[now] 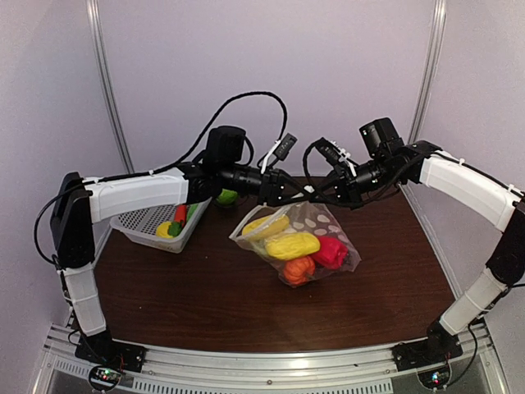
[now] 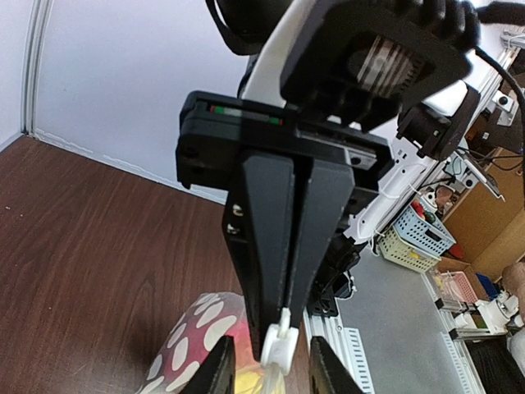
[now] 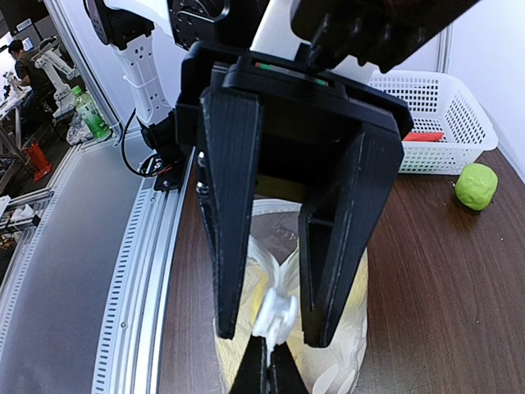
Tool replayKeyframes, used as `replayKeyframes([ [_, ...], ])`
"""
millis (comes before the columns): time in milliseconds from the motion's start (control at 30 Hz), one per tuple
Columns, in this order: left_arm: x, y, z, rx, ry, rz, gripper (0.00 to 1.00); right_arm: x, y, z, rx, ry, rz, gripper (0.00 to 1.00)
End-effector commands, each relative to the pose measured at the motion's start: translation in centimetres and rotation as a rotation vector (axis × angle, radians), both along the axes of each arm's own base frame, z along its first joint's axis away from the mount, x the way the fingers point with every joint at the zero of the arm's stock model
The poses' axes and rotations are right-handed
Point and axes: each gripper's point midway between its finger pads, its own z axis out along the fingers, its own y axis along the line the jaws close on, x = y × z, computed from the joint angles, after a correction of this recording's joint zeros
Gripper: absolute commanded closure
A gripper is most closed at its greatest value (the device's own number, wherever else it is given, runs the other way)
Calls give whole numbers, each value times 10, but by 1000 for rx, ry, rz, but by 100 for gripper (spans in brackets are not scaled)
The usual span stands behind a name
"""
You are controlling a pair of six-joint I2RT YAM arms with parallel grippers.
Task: Place the food in the zip-top bag and seal the zipper
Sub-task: Hold the zipper from the zipper food storage bag, then zip the zipper of the food storage bag.
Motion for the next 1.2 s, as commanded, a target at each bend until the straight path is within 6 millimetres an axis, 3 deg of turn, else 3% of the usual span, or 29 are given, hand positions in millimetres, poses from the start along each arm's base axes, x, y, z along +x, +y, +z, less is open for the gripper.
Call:
replayKeyframes([
  [0,2,-1,7,-23,1,-26,72,-6,0,21,43,-68,15,100],
  [667,5,4,15,-61,28,-26,91,-3,-1,14,32,-65,8,100],
  [800,10,6,12,-41,18,6,99,3,-4,23,61,-77,-21,100],
  [933,13,10,7,-17,21,22,100,10,-11,31,91,-77,-49,100],
  [1067,15,19,-1,29,1,46,100,33,-33,48,190,-85,-157,100],
  [1167,15,26,-8,50,10,61,100,39,-45,60,244,-98,-199,100],
])
